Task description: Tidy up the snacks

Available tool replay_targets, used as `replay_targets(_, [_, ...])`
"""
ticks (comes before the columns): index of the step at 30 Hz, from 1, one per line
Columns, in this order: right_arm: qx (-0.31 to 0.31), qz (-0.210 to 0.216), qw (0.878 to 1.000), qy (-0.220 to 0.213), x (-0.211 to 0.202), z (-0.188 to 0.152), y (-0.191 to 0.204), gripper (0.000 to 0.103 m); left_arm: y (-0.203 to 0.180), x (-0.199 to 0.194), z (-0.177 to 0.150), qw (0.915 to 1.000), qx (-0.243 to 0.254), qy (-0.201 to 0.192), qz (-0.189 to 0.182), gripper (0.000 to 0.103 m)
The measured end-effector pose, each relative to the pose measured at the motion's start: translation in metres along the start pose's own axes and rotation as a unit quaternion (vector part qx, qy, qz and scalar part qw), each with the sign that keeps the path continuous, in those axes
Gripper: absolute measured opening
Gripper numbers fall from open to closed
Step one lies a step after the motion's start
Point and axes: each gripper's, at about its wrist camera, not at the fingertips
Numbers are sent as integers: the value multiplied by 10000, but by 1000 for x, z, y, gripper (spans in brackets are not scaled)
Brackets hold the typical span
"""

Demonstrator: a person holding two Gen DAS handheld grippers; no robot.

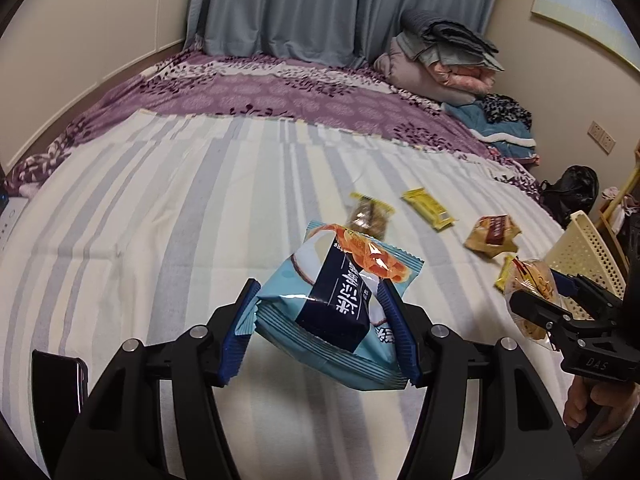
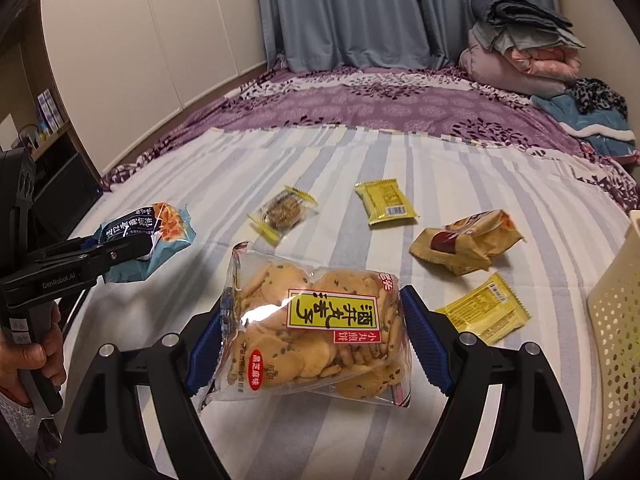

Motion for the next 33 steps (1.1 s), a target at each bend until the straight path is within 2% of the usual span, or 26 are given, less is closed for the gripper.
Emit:
replay_targets(8, [351, -169, 9981, -483, -48, -1, -33, 80, -40, -20, 5, 9993, 286, -140, -200, 62])
replay_targets(15, [842, -506, 9903, -978, -100, -16, -76, 80, -76, -32, 5, 9976, 587, -215, -305, 62])
replay_targets(25, [1589, -1229, 9669, -1573, -168, -50, -143, 80, -135, -43, 1, 9922, 1074, -251, -584, 61])
replay_targets(27, [1699, -1416, 9618, -1612, -178, -60, -155, 80, -145, -44, 1, 9908, 1159, -235, -663, 51])
replay_targets(33, [1990, -1945, 9485, -1513, -192, -88, -189, 81, -172, -44, -1, 9871, 1383, -225, -777, 51])
Point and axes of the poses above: each gripper's, at about its wrist camera, not at the fingertips, and x roughly the way its jaws point, y to its left, z to its top, and after that the axes turned 7 degrees about -x, right-handed
